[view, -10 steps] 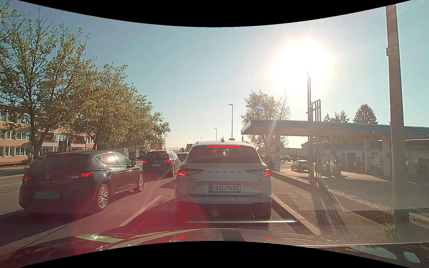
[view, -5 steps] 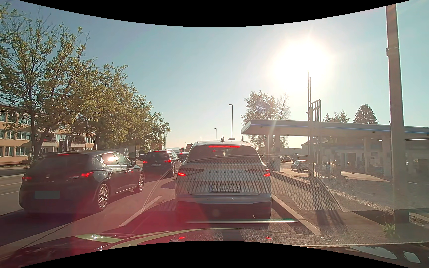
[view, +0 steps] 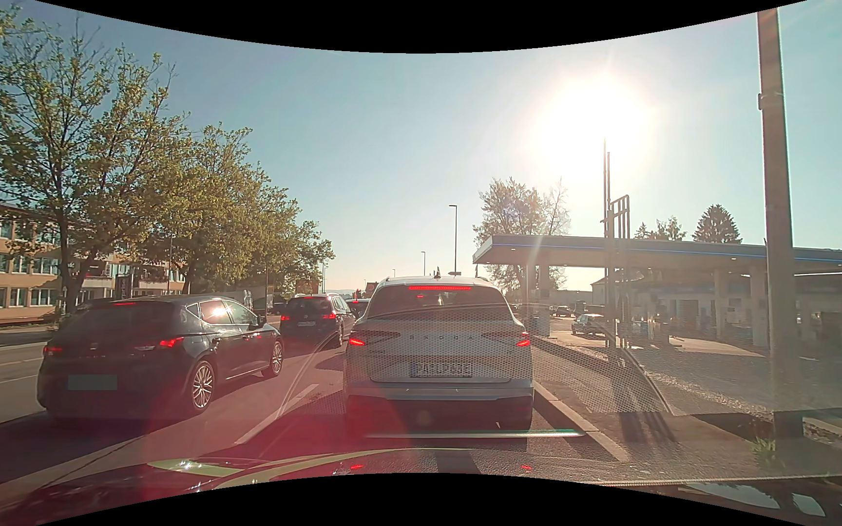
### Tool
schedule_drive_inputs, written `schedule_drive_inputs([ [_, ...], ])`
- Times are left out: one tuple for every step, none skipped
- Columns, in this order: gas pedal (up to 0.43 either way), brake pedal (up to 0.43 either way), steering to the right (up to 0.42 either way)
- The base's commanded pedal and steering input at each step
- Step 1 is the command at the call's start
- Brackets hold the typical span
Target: Follow the waypoints while adhering to traffic rules and regulations
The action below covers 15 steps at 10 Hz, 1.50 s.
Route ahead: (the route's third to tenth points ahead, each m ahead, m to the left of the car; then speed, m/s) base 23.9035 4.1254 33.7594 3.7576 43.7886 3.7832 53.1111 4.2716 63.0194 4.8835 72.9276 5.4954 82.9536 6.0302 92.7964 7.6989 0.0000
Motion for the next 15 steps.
schedule_drive_inputs([
  [0.000, 0.220, -0.004],
  [0.000, 0.226, -0.004],
  [0.000, 0.220, -0.004],
  [0.000, 0.226, -0.004],
  [0.000, 0.226, -0.004],
  [0.000, 0.226, -0.004],
  [0.000, 0.226, -0.004],
  [0.000, 0.220, -0.004],
  [0.000, 0.220, -0.004],
  [0.000, 0.226, -0.004],
  [0.000, 0.226, -0.005],
  [0.000, 0.226, -0.004],
  [0.000, 0.226, -0.004],
  [0.000, 0.226, -0.004],
  [0.000, 0.226, -0.004],
])
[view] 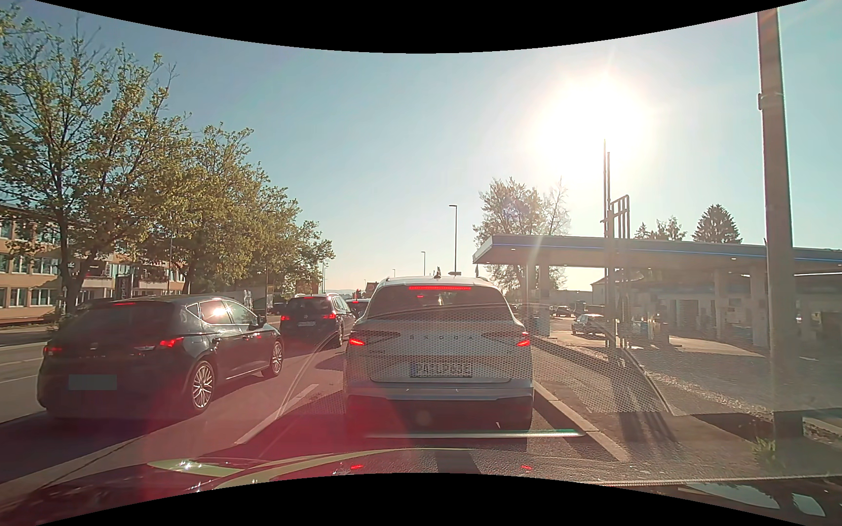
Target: Follow the waypoints while adhering to traffic rules and regulations
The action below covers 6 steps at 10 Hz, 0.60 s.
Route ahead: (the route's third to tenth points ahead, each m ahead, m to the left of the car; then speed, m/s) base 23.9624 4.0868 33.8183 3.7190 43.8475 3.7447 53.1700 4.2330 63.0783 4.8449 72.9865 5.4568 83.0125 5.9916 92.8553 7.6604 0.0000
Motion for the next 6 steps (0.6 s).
schedule_drive_inputs([
  [0.000, 0.226, -0.004],
  [0.000, 0.226, -0.004],
  [0.000, 0.226, -0.004],
  [0.000, 0.226, -0.004],
  [0.000, 0.226, -0.004],
  [0.000, 0.226, -0.005],
])
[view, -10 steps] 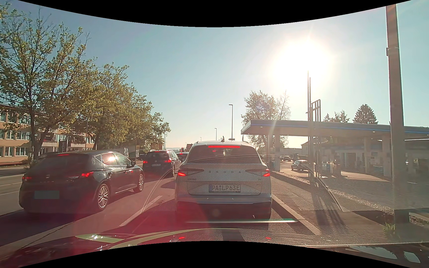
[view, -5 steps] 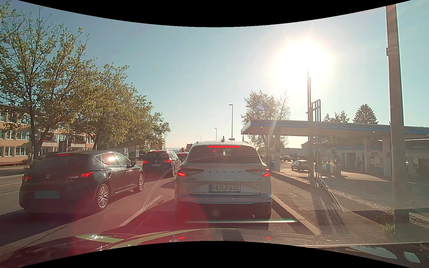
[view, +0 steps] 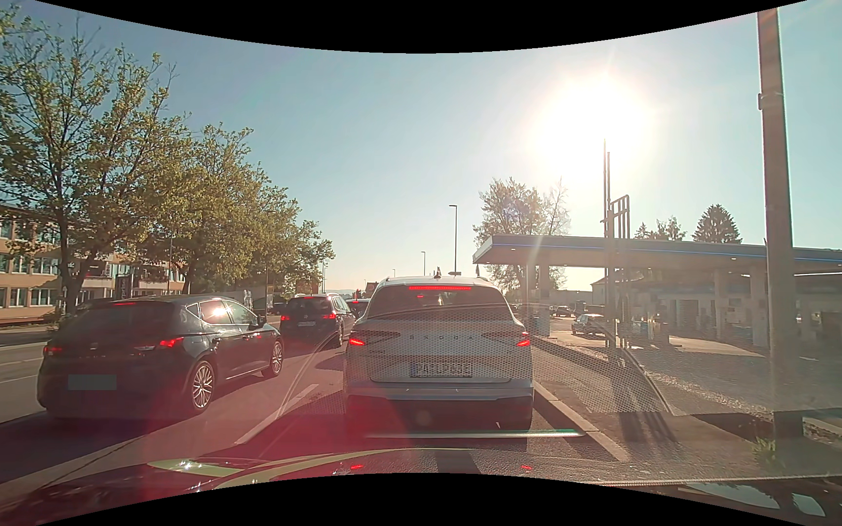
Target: Follow the waypoints while adhering to traffic rules and regulations
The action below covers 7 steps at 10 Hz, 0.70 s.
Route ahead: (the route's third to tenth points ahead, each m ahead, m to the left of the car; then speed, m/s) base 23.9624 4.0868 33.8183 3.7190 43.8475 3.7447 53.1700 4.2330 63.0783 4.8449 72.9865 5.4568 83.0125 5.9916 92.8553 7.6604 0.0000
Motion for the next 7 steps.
schedule_drive_inputs([
  [0.000, 0.226, -0.005],
  [0.000, 0.226, -0.004],
  [0.000, 0.226, -0.005],
  [0.000, 0.226, -0.005],
  [0.000, 0.226, -0.005],
  [0.000, 0.226, -0.005],
  [0.000, 0.232, -0.005],
])
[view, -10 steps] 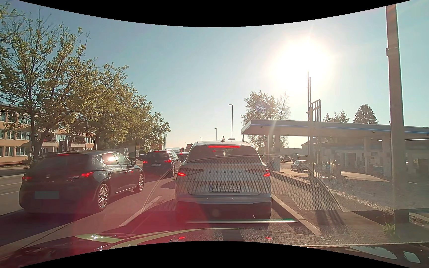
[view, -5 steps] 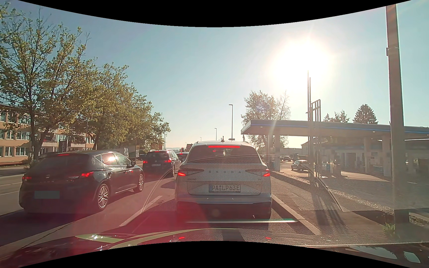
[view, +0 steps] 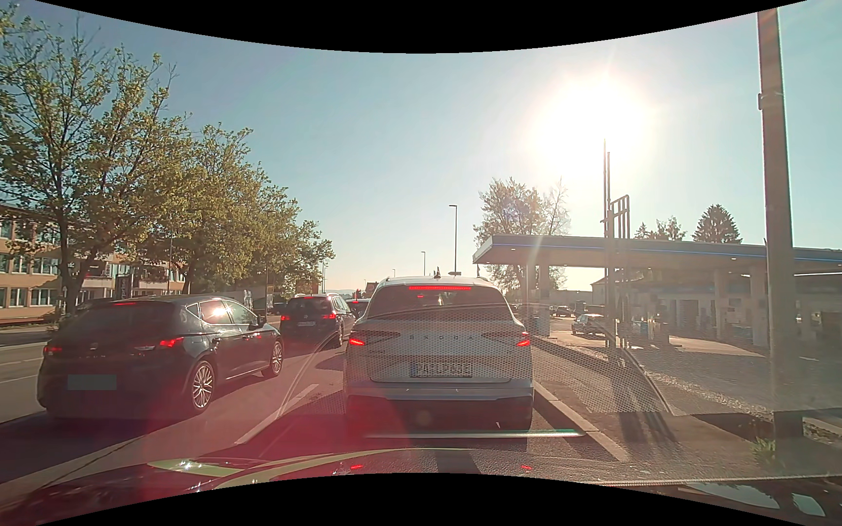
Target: Follow the waypoints while adhering to traffic rules and regulations
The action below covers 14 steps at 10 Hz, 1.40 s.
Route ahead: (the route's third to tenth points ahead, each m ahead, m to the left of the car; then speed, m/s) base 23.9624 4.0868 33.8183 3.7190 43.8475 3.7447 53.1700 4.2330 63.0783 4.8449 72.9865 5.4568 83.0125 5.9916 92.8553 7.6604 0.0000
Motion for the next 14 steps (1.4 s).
schedule_drive_inputs([
  [0.000, 0.226, -0.005],
  [0.000, 0.226, -0.005],
  [0.000, 0.226, -0.005],
  [0.000, 0.226, -0.005],
  [0.000, 0.226, -0.005],
  [0.000, 0.226, -0.005],
  [0.000, 0.226, -0.005],
  [0.000, 0.226, -0.005],
  [0.000, 0.226, -0.005],
  [0.000, 0.226, -0.005],
  [0.000, 0.226, -0.005],
  [0.000, 0.226, -0.005],
  [0.000, 0.226, -0.005],
  [0.000, 0.226, -0.005],
])
